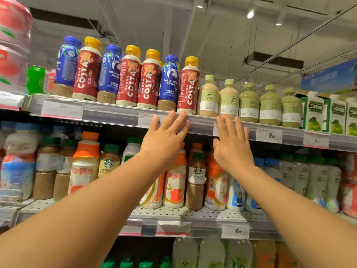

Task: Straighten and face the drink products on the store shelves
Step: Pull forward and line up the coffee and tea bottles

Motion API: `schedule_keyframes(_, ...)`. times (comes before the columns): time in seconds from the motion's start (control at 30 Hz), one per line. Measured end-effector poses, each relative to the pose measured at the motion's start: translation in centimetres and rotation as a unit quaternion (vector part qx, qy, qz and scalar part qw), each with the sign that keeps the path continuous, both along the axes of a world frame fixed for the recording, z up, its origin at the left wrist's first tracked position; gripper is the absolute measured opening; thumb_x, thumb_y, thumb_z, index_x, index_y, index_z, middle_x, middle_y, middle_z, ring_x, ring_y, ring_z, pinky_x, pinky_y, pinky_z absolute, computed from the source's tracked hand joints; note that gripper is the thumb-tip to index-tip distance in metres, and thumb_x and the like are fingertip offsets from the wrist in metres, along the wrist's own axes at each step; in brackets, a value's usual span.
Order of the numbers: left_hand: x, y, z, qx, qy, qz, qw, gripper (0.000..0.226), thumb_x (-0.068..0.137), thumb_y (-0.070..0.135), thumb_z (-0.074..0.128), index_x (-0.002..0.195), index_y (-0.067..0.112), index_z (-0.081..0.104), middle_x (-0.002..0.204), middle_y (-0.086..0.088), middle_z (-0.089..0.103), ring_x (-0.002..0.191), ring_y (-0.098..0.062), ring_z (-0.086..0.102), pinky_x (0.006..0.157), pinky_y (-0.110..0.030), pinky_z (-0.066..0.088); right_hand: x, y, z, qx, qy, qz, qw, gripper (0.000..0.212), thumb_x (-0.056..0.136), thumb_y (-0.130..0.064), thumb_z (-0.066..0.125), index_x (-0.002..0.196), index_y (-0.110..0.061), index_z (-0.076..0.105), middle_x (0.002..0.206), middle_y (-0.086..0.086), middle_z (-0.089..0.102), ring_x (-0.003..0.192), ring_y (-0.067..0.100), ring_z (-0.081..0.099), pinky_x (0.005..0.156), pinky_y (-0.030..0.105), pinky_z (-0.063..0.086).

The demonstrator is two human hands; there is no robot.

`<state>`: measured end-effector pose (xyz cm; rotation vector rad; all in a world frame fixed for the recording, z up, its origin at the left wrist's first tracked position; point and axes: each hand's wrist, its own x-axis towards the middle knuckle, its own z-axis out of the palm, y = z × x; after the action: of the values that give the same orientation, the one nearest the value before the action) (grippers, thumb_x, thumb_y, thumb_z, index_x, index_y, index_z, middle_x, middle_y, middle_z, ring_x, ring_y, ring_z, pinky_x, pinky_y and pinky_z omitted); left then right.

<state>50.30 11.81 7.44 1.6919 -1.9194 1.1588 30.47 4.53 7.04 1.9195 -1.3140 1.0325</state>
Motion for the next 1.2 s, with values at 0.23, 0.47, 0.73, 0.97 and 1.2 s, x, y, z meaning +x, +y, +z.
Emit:
schedule_keyframes(0.23,-0.3,-1.2,-1.4,-0.042,0.005,0.017,0.999,0.084,0.093,0.022,0.040,0.149,0.020,-0.023,0.156,-0.004,-0.033,0.144,-0.029,-0.029,0.116,-0.056,-0.007,0.4,-1.1,-0.9,-0.031,-0.009,0.006,0.999,0.071,0.099,-0.029,0.037,0.154,-0.021,-0.008,0.163,0.003,-0.010,0.147,0.027,-0.019,0.117,0.049,-0.013)
schedule_keyframes(0.47,-1.1,-0.8,-1.6,-0.036,0.021,0.043,0.998,0.086,0.092,0.022,0.042,0.149,0.017,-0.022,0.156,-0.005,-0.033,0.143,-0.028,-0.029,0.118,-0.055,-0.004,0.1,-0.5,-6.4,-0.121,0.012,0.231,0.965,0.046,0.080,0.003,0.060,0.125,-0.004,0.060,0.146,0.016,0.044,0.132,0.035,0.043,0.104,0.052,0.038)
schedule_keyframes(0.73,-0.5,2.6,-7.3,0.070,0.031,0.046,0.996,0.076,0.084,0.027,0.033,0.155,0.017,0.005,0.163,-0.001,-0.011,0.147,-0.020,-0.020,0.118,-0.044,-0.009,1.9,-1.9,-3.9,0.191,-0.084,0.195,0.958,0.055,0.096,-0.043,0.044,0.143,-0.014,0.042,0.145,0.012,0.045,0.128,0.029,0.045,0.095,0.034,0.039)
schedule_keyframes(0.97,1.2,4.9,-9.2,0.099,0.024,0.018,0.995,0.072,0.085,0.019,0.048,0.151,0.018,0.019,0.160,-0.003,0.020,0.150,-0.022,0.004,0.118,-0.039,-0.001,2.6,-1.8,-3.1,0.236,-0.133,0.199,0.942,0.033,0.086,-0.047,0.064,0.107,-0.026,0.049,0.107,0.003,0.060,0.087,0.020,0.058,0.066,0.033,0.050)
schedule_keyframes(1.2,2.9,6.7,-8.8,0.144,0.315,-0.119,0.931,0.059,0.088,0.027,0.057,0.144,0.025,0.037,0.141,0.004,0.049,0.126,-0.015,0.046,0.097,-0.026,0.040,3.5,4.0,-3.0,0.086,-0.100,0.254,0.958,0.026,0.084,-0.045,0.068,0.091,-0.029,0.048,0.090,-0.009,0.059,0.078,0.013,0.054,0.056,0.020,0.035)
